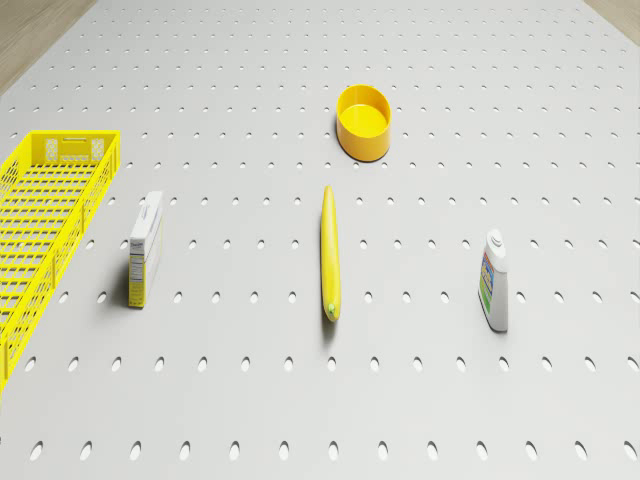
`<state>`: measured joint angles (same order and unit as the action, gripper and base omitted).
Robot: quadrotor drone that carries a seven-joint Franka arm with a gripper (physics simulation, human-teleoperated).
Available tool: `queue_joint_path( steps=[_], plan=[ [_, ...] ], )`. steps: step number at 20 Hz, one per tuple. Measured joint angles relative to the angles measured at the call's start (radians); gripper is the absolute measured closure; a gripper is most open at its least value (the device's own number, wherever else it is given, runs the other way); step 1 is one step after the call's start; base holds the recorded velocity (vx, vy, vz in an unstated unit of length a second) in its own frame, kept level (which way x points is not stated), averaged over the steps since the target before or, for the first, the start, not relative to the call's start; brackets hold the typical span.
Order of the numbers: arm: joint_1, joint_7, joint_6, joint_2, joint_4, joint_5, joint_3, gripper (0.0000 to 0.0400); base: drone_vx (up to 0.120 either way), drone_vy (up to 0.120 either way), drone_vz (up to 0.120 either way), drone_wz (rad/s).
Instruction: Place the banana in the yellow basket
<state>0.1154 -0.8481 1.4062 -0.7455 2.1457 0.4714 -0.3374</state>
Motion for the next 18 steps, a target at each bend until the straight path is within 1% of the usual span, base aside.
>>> queue_joint_path(
  steps=[3,6,8,10,12,15,18],
  plan=[
    [0.063,-0.050,0.014,-0.026,0.112,0.262,-0.170,0.0000,0.120,0.000,0.000,0.000],
    [0.156,-0.138,0.022,-0.066,0.291,0.591,-0.362,0.0000,0.120,0.000,-0.107,0.000],
    [0.239,-0.219,0.011,-0.096,0.423,0.819,-0.481,0.0000,0.120,0.000,-0.120,0.000],
    [0.339,-0.309,-0.019,-0.125,0.538,1.025,-0.583,0.0000,0.120,0.000,-0.120,0.000],
    [0.447,-0.396,-0.063,-0.152,0.622,1.190,-0.666,0.0000,0.120,0.000,-0.120,0.000],
    [0.600,-0.506,-0.133,-0.189,0.695,1.355,-0.757,0.0000,0.120,0.000,-0.120,0.000],
    [0.716,-0.584,-0.187,-0.223,0.728,1.445,-0.817,0.0000,0.120,0.000,-0.120,0.000]
  ],
)
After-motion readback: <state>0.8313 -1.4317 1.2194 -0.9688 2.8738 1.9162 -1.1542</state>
